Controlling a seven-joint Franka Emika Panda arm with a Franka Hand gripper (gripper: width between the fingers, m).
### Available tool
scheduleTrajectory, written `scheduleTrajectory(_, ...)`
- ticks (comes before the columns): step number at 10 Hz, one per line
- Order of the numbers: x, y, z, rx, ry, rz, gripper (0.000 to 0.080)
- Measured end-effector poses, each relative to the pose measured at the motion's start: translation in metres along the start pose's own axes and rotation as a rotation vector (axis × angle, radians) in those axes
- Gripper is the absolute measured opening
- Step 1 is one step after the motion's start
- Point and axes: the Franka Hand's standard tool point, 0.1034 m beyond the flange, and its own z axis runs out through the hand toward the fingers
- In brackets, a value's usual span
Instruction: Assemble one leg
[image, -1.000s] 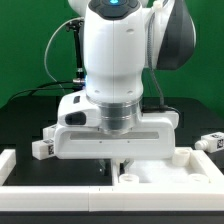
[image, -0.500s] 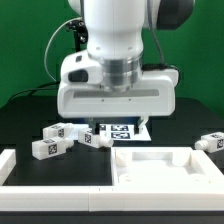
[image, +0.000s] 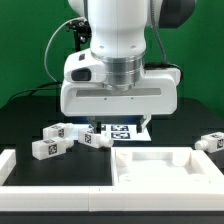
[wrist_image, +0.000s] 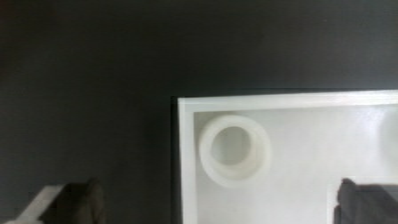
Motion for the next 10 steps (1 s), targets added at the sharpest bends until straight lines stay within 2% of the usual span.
scheduleTrajectory(1, -0.006, 0.026, 0.000, 0.022, -0.025, 0.084, 0.0648)
scheduleTrajectory(2, -0.008, 0.048, -0.001, 0.016, -0.027, 0.139, 0.0648)
scheduleTrajectory(3, -0.007, 0.060, -0.002, 0.024, -0.004, 0.127, 0.0648)
scheduleTrajectory(4, -0.007, 0.064, -0.002, 0.019, 0.033, 0.102, 0.0648)
scheduleTrajectory(6, -0.008, 0.060, 0.000, 0.018, 0.024, 0.101, 0.0648)
scheduleTrajectory(7, -0.010, 0.064, 0.001, 0.024, 0.020, 0.111, 0.0648)
scheduleTrajectory(8, -0.016, 0.080, 0.004, 0.055, -0.004, 0.167, 0.0648)
scheduleTrajectory(9, -0.022, 0.097, 0.005, 0.070, -0.017, 0.212, 0.0648)
scheduleTrajectory(10, -0.031, 0.111, 0.004, 0.127, -0.052, 0.283, 0.0648)
